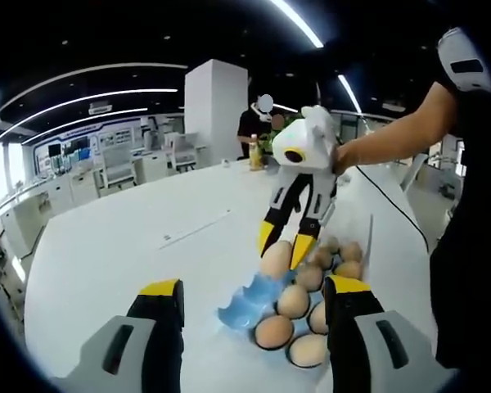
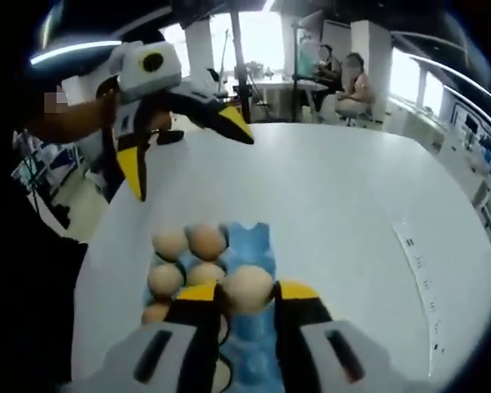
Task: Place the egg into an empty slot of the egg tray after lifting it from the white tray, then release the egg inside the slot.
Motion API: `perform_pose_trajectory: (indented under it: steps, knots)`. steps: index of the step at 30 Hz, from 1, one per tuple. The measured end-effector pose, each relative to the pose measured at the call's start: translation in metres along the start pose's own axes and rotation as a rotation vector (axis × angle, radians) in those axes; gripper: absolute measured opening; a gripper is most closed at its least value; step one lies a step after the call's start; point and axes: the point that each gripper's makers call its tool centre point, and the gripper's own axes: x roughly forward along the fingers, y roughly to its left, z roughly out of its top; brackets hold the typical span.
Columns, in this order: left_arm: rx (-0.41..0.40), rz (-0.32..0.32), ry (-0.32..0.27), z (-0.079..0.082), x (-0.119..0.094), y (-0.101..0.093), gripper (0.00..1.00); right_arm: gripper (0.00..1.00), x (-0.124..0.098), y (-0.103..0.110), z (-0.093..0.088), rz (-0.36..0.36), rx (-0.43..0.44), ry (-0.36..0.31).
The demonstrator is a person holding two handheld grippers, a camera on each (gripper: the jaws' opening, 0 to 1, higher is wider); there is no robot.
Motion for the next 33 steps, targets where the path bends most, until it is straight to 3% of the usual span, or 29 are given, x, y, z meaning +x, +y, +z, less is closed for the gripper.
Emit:
perform_pose_trajectory:
  steps: [18, 33]
  knots:
    - [-0.006, 0.005, -0.002, -0.001, -0.002, 0.002, 0.71, 0.25, 0.031, 0.004, 0.026, 0.021, -0.029, -0.041]
    - [-0.015, 0.014, -0.002, -0.004, -0.006, 0.005, 0.70, 0.25, 0.050, 0.006, 0.027, 0.029, -0.024, -0.043]
